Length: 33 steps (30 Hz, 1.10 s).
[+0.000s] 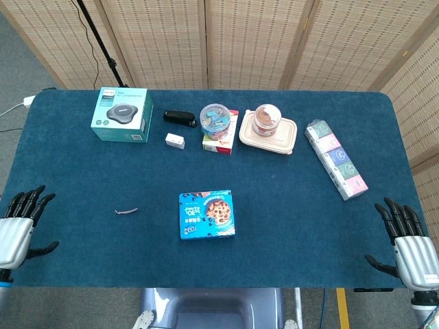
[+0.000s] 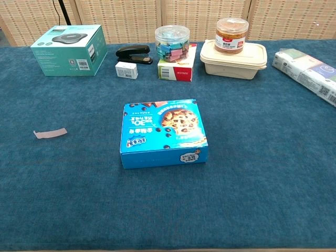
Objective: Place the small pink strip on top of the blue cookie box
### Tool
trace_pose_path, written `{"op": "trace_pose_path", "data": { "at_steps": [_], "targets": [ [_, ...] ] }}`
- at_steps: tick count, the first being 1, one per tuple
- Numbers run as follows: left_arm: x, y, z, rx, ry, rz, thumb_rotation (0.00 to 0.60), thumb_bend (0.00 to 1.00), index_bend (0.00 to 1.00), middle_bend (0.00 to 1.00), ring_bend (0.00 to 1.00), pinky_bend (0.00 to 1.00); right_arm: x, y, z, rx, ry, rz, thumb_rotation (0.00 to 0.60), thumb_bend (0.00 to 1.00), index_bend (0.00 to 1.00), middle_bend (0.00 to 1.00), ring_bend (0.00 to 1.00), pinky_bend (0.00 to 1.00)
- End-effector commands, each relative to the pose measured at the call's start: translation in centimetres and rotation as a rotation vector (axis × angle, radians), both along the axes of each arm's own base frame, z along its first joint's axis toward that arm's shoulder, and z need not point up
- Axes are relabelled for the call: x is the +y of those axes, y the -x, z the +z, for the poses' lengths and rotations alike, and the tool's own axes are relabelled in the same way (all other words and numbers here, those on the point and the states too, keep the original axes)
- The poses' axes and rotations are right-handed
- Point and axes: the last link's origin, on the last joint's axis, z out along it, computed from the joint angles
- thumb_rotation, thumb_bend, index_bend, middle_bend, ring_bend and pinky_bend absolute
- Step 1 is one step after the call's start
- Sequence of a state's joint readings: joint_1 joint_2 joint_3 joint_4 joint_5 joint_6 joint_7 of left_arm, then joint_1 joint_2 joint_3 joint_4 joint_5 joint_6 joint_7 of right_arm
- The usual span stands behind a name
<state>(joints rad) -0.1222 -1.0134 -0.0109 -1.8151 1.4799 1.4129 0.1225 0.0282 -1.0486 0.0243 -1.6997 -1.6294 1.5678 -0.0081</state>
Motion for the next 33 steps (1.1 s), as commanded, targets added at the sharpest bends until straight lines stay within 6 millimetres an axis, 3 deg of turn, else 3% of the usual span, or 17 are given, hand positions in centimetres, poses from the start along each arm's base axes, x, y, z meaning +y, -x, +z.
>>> {"op": "trace_pose_path", "data": {
  "at_steps": [1,6,11,18,25,33],
  "targets": [
    [0.0,0.0,0.0,0.0,0.002,0.002,0.6,0.1,0.15,0.0,0.0,0.0,0.0,0.0,0.0,0.0,0.0,0.001,0.6,0.0,0.0,0.0,0.0,0.0],
    [0.3,-0.1,-0.2,-0.003,0.008,-0.004,0.6,0.1,0.17,0.0,0.0,0.0,0.0,0.1,0.0,-0.002,-0.003,-0.001,0.6,0.0,0.0,0.0,0.0,0.0],
    [1.3,-0.4,-1.1,-0.02,0.034,-0.042,0.6,0.1,0.28,0.0,0.0,0.0,0.0,0.0,0.0,-0.012,-0.005,0.002,0.6,0.0,0.0,0.0,0.0,0.0],
    [4.2,-0.6,-4.0,-0.03,0.078,-0.002,0.6,0.1,0.37,0.0,0.0,0.0,0.0,0.0,0.3,-0.024,-0.005,0.006,0.6,0.0,0.0,0.0,0.0,0.0],
    [8.7,-1.8,-8.7,-0.033,0.112,0.044,0.6,0.11,0.43,0.0,0.0,0.0,-0.1,0.1,0.7,-0.035,0.0,0.004,0.6,0.0,0.0,0.0,0.0,0.0],
    [10.3,-3.3,-12.6,-0.005,0.17,0.05,0.6,0.15,0.47,0.0,0.0,0.0,-0.2,0.3,0.9,-0.039,0.003,-0.002,0.6,0.0,0.0,0.0,0.0,0.0]
  ]
}}
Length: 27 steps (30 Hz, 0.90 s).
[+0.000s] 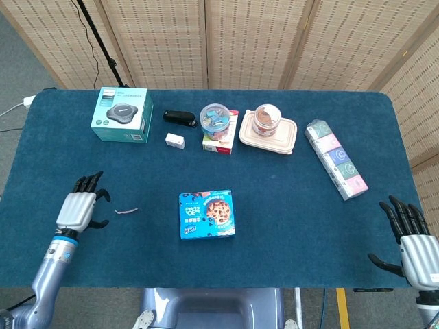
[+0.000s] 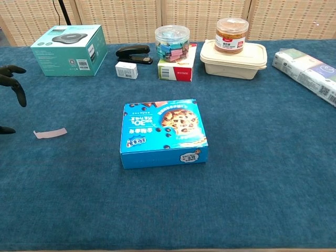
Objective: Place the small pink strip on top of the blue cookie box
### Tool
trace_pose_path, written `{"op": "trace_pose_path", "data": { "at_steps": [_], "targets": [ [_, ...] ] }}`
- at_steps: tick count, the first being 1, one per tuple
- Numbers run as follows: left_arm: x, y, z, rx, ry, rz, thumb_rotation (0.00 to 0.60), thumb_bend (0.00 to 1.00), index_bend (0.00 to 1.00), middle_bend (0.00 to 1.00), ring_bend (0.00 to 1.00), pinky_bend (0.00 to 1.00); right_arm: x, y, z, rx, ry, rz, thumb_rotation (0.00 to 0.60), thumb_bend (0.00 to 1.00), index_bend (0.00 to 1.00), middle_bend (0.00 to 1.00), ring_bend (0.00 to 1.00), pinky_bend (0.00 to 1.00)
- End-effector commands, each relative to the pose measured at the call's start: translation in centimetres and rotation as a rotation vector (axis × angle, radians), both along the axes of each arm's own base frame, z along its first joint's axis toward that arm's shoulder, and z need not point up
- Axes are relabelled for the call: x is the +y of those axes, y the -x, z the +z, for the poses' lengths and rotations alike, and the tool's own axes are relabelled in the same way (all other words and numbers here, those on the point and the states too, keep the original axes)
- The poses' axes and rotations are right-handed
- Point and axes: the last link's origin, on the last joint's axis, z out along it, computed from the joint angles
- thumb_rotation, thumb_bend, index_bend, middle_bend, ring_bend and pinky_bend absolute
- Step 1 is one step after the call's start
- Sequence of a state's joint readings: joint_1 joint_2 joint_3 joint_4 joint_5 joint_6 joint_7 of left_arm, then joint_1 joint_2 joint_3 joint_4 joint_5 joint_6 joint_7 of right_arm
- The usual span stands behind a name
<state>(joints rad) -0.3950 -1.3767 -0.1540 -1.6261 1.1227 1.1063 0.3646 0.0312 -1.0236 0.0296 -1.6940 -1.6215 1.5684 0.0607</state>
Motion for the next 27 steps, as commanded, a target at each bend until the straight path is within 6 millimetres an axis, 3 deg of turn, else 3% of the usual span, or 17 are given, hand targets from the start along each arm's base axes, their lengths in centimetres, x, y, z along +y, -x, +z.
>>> {"op": "trace_pose_path", "data": {
  "at_steps": [1,12,27],
  "targets": [
    [0.8,-0.8,-1.5,0.008,0.021,0.0,0.6,0.17,0.48,0.0,0.0,0.0,0.0,0.0,0.0,-0.001,-0.001,-0.001,0.6,0.0,0.0,0.0,0.0,0.0],
    [1.9,-1.5,-4.6,0.051,0.052,0.037,0.6,0.24,0.51,0.0,0.0,0.0,-0.1,0.2,0.2,-0.006,-0.001,-0.006,0.6,0.0,0.0,0.0,0.0,0.0],
    [2.5,-2.3,-6.1,0.072,0.075,0.046,0.6,0.3,0.52,0.0,0.0,0.0,-0.3,0.3,0.1,-0.006,-0.007,-0.009,0.6,0.0,0.0,0.0,0.0,0.0]
  ]
}}
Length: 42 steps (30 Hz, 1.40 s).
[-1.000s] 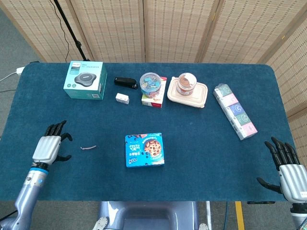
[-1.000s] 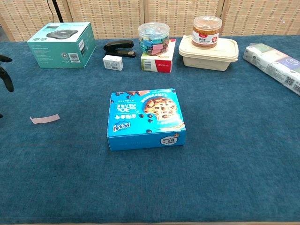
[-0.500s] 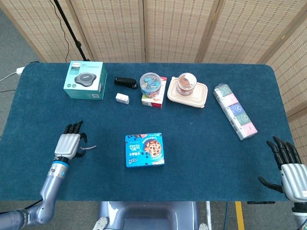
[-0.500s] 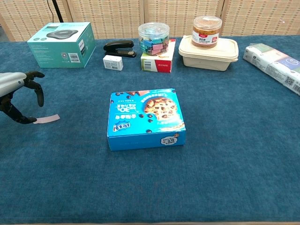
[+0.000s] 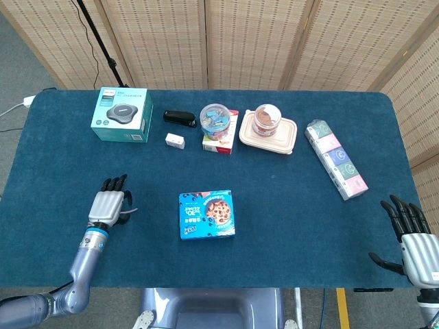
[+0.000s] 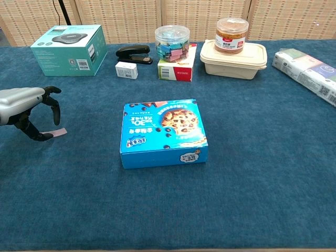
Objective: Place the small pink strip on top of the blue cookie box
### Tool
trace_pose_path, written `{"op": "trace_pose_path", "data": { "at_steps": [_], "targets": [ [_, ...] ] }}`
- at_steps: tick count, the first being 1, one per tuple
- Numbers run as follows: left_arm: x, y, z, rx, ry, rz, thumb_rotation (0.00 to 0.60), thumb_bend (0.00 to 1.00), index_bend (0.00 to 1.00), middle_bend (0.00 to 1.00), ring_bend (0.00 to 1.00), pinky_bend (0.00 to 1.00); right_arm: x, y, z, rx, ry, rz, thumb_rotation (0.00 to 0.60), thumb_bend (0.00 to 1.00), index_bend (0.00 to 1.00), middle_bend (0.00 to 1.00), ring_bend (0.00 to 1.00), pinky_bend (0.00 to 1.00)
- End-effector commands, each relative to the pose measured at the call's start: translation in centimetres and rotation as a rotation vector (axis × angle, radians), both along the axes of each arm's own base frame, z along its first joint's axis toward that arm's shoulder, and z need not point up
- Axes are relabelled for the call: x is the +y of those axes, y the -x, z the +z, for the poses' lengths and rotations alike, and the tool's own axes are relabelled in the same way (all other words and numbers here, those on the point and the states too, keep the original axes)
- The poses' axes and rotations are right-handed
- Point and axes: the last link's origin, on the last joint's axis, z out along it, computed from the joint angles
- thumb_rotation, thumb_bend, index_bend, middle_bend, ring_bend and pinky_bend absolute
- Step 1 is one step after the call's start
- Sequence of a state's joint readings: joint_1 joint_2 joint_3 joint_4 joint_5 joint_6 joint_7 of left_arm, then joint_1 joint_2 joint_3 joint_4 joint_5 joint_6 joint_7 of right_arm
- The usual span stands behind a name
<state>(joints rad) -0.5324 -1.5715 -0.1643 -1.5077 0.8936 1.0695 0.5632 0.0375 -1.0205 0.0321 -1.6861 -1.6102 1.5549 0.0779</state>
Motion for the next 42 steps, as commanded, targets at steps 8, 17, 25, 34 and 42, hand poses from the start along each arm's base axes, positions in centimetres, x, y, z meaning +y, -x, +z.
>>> {"op": "trace_pose_path", "data": {
  "at_steps": [8,17,25,34,42],
  "targets": [
    [0.07,-0.31,-0.41,0.021,0.002,0.008,0.6,0.32,0.54,0.0,0.0,0.0,-0.02,0.03,0.11,-0.005,0.003,-0.001,0.6,0.0,0.0,0.0,0.0,0.0],
    [0.06,-0.33,-0.77,0.041,0.002,0.006,0.6,0.35,0.57,0.0,0.0,0.0,0.02,0.04,0.2,-0.008,0.003,-0.002,0.6,0.0,0.0,0.0,0.0,0.0],
    [0.01,-0.29,-0.84,0.061,-0.002,0.011,0.6,0.36,0.6,0.0,0.0,0.0,0.01,0.05,0.2,-0.009,0.004,-0.004,0.6,0.0,0.0,0.0,0.0,0.0],
    [0.07,-0.26,-1.02,0.08,-0.002,0.007,0.6,0.43,0.6,0.0,0.0,0.0,0.03,0.08,0.25,-0.008,0.003,-0.007,0.6,0.0,0.0,0.0,0.0,0.0],
    [0.1,-0.25,-0.84,0.077,-0.006,-0.001,0.6,0.43,0.6,0.0,0.0,0.0,0.07,0.07,0.3,-0.009,0.005,-0.006,0.6,0.0,0.0,0.0,0.0,0.0]
  ]
}}
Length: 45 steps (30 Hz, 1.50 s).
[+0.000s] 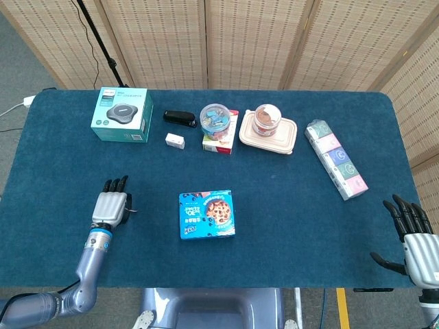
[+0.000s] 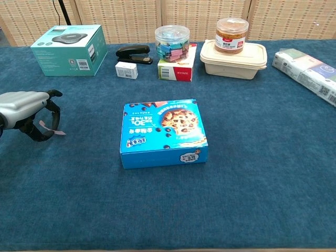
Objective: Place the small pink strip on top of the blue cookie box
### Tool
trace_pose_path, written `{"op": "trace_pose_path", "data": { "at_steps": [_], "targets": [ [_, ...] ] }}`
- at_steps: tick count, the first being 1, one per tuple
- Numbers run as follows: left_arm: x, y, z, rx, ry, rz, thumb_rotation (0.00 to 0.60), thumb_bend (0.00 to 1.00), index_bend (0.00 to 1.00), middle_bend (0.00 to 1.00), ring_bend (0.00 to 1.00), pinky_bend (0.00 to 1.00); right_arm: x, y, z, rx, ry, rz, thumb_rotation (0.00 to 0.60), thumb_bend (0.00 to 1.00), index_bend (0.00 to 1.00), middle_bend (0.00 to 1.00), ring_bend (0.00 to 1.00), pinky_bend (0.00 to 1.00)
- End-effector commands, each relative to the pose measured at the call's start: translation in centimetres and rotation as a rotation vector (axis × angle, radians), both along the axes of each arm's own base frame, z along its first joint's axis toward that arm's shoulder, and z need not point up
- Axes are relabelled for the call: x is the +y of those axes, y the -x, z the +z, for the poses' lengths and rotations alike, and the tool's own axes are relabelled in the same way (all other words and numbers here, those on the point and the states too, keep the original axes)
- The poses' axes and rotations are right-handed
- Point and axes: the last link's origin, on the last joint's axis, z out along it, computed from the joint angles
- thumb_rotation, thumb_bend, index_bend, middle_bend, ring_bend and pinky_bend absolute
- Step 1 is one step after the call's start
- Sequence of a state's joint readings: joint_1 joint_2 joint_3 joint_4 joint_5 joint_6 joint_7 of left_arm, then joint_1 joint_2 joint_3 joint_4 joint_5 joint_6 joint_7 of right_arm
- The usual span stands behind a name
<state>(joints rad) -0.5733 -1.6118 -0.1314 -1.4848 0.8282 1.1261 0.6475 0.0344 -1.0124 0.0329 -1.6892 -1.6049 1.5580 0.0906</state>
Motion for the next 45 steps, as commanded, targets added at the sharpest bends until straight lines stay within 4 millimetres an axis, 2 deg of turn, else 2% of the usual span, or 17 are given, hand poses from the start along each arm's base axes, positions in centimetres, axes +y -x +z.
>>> {"op": "trace_pose_path", "data": {
  "at_steps": [1,7,14,21,32,38,45],
  "targets": [
    [0.0,0.0,0.2,-0.006,-0.002,-0.007,0.6,0.43,0.6,0.0,0.0,0.0,0.0,0.0,0.0,0.0,0.0,0.001,0.6,0.0,0.0,0.0,0.0,0.0],
    [0.2,-0.8,1.1,-0.079,-0.016,-0.11,0.6,0.43,0.62,0.0,0.0,0.0,0.0,0.0,0.0,0.0,0.001,0.0,0.6,0.0,0.0,0.0,0.0,0.0],
    [0.3,-1.9,3.0,-0.196,0.01,-0.384,0.6,0.44,0.63,0.0,0.0,0.0,0.0,0.0,-0.1,0.001,-0.002,0.0,0.6,0.0,0.0,0.0,0.0,0.0],
    [-0.5,-3.1,3.6,-0.271,0.099,-0.647,0.6,0.45,0.63,0.0,0.0,0.0,0.0,0.0,-0.3,0.005,-0.006,-0.002,0.6,0.0,0.0,0.0,0.0,0.0],
    [-2.1,-6.7,2.5,-0.34,0.163,-0.875,0.6,0.43,0.63,0.0,0.0,0.0,-0.1,0.1,-0.3,0.008,-0.006,-0.008,0.6,0.0,0.0,0.0,0.0,0.0],
    [-1.8,-7.6,1.6,-0.328,0.185,-0.942,0.6,0.41,0.64,0.0,0.0,0.0,-0.2,0.1,-0.4,0.01,-0.008,-0.007,0.6,0.0,0.0,0.0,0.0,0.0],
    [-1.3,-8.6,-1.1,-0.33,0.195,-0.967,0.6,0.39,0.65,0.0,0.0,0.0,-0.3,0.1,-0.8,0.018,-0.018,-0.01,0.6,0.0,0.0,0.0,0.0,0.0]
  ]
}}
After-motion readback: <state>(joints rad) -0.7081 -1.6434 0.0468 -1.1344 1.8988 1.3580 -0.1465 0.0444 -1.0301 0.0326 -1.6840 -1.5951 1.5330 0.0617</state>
